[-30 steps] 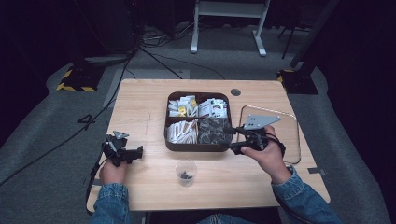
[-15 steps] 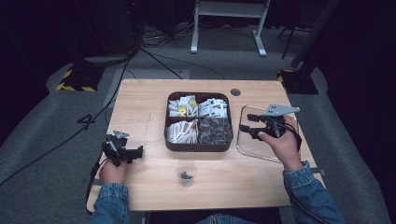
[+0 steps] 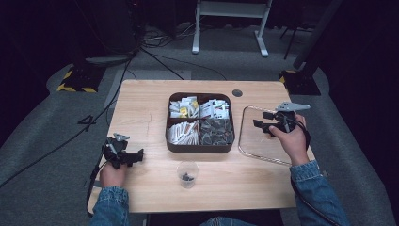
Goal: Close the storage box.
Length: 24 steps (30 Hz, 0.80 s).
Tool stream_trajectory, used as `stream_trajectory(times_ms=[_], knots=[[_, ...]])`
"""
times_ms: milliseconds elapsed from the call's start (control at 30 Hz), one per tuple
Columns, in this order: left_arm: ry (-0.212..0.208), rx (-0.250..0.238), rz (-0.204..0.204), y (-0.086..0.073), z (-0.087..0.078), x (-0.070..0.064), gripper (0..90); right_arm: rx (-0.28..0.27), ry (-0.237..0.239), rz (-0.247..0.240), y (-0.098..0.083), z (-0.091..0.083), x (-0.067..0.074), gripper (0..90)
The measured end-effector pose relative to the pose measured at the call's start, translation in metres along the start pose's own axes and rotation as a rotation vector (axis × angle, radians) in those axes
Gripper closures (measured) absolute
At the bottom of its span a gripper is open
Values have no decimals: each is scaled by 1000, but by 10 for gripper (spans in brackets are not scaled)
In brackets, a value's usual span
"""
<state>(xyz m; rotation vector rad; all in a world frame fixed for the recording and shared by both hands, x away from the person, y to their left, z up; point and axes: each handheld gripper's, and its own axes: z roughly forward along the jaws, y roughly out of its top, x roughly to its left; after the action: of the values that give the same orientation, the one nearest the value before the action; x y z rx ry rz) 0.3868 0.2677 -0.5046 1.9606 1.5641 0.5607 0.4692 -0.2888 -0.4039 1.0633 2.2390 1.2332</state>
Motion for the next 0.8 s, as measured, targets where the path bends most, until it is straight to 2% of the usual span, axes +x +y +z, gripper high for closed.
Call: stream_trajectory(times_ms=[300, 467, 800], knots=[[-1, -6, -1, 0, 0, 0, 0, 21, -62, 43, -16, 5, -25, 367], [-4, -4, 3, 0, 1, 0, 0, 62, -88, 65, -28, 10, -38, 337], [-7, -4, 7, 1, 1, 0, 0, 95, -143, 112, -49, 18, -58, 330]])
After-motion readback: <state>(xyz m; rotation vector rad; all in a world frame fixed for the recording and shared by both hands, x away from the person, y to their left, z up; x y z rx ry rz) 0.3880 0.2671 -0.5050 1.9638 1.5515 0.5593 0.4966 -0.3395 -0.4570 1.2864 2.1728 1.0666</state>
